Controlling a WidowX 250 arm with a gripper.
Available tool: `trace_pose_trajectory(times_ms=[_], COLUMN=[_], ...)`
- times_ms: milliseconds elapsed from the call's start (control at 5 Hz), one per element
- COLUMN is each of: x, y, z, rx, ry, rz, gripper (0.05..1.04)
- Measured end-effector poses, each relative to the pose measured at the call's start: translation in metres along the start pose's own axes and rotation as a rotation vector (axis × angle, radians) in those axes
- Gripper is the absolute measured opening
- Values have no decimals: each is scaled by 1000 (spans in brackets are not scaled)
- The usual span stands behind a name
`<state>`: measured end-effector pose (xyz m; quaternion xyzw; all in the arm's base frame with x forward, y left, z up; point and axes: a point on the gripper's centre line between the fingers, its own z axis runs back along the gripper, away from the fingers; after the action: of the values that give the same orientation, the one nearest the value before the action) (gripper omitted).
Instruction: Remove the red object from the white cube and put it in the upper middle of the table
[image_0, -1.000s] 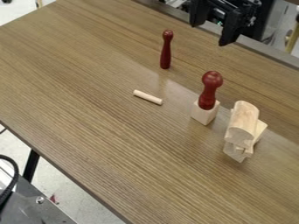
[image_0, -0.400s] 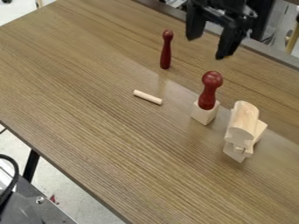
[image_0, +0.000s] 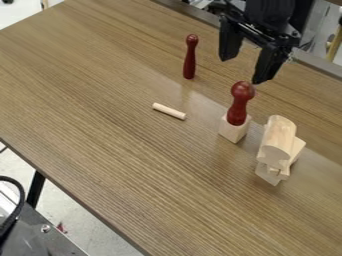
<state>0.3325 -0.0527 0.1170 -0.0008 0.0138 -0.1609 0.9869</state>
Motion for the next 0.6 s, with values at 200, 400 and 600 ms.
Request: trace_pose_trajectory(times_ms=[200, 400, 600], x=[-3, -7, -12], y=[-1, -2, -3], z=[-4, -8, -11], rx=[-2, -7, -3], ry=[11, 21, 20], rz=[-3, -4, -9], gripper=[998, 998, 998])
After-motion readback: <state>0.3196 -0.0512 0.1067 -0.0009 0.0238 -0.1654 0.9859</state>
